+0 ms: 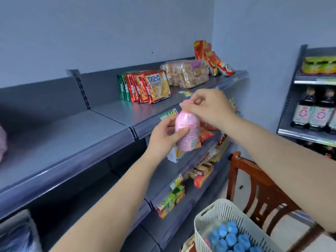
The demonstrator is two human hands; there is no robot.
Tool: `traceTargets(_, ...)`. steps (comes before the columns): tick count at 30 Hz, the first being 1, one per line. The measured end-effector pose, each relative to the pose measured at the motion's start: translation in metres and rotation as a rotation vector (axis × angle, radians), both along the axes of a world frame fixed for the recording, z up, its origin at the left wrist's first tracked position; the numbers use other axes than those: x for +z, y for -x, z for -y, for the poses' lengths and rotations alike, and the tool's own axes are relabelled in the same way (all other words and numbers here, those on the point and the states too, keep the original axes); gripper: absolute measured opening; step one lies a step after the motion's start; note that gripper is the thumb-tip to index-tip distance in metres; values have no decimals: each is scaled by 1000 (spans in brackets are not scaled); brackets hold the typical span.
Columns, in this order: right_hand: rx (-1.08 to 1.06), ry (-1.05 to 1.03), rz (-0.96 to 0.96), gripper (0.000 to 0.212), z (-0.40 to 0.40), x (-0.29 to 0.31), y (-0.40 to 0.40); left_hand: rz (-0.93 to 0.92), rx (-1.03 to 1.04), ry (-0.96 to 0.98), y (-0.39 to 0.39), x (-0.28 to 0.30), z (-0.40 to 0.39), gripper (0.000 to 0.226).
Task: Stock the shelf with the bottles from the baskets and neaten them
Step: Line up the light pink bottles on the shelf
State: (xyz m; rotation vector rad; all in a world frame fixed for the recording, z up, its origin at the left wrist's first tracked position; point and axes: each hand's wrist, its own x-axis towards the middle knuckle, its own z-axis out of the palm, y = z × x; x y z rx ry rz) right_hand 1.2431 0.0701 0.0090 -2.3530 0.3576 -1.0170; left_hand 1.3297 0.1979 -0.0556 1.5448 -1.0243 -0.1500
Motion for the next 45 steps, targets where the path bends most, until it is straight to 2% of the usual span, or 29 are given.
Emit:
traceTargets(5,213,-2,74,28,-38,42,-35,78,169,59,-18,38,-50,26)
traceTargets(10,444,-88,86,23,-79,61,-75,121,333,77,-31,59,-107,30)
traceTargets(18,1014,-285,-52,1,-149,75,-124,115,499,86,-42,73,-200,34)
traceTargets(22,1242,-322,-113,24,-180,76,-139,77,511,100,-42,75,-239,29)
traceTargets(25,1352,-358,-121,25,-203,75,-147,46,507,137,-38,74,-263,22)
traceTargets(28,1369,-344,-94,14,-228,73,-153,16,547,204,-35,71,-281,25)
traceTargets(33,1270,-389,-49,7,-266,73,-157,90,813,335,-33,64,-299,13)
traceTargets(36,1154,-482,38,6,-284,71,-157,183,947,294,-26,57,-299,31)
traceTargets(41,932,-578,177,14,-314,65,-159,250,1136,81,-29,47,-294,76)
traceTargets(45,876,-614,224,19,-324,64,-156,219,1094,135,-29,51,-299,64)
